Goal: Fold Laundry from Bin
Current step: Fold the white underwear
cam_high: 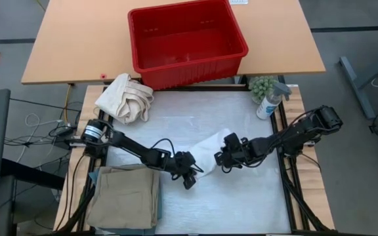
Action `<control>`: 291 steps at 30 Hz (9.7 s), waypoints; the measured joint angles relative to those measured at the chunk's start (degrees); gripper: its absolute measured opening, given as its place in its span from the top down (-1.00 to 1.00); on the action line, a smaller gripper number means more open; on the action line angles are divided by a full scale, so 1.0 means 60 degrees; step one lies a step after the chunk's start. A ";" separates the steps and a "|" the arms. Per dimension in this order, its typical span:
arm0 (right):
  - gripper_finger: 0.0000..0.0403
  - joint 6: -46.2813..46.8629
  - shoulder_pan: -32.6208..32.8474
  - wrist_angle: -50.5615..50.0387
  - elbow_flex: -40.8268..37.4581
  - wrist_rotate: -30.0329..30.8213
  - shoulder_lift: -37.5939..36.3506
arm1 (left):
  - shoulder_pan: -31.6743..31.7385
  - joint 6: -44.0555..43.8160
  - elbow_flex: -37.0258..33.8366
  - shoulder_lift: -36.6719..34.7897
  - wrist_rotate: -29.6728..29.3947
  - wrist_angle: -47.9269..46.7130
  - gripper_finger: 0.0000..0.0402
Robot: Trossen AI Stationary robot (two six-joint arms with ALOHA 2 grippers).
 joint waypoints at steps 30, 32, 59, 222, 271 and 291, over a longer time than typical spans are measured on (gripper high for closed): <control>0.88 0.2433 0.1298 0.1301 0.0000 -0.0216 0.1712 | 0.1697 0.2045 -0.0024 -0.1735 0.1611 -0.4474 1.00; 0.88 0.2435 0.1298 0.1329 0.0000 -0.0233 0.1712 | 0.1737 0.1680 -0.0024 -0.1953 0.1826 -0.4252 1.00; 0.88 0.2505 0.1036 0.1700 0.0000 -0.0091 0.1712 | 0.0696 0.1102 -0.0006 0.0186 -0.0935 0.0266 1.00; 0.40 -0.9506 0.0919 0.2057 0.4109 -0.2014 0.4222 | 0.4119 0.5496 -0.0006 -0.1579 0.2244 -0.1718 0.96; -0.33 -0.6092 -0.1093 -0.0082 0.4007 -0.3162 0.2597 | 0.0395 0.1110 -0.2694 -0.3438 -0.0094 -0.0870 1.00; 0.10 -0.5010 -0.0808 0.0137 0.4029 -0.3218 0.3118 | 0.0288 0.1016 -0.2689 -0.3128 -0.0694 -0.1218 1.00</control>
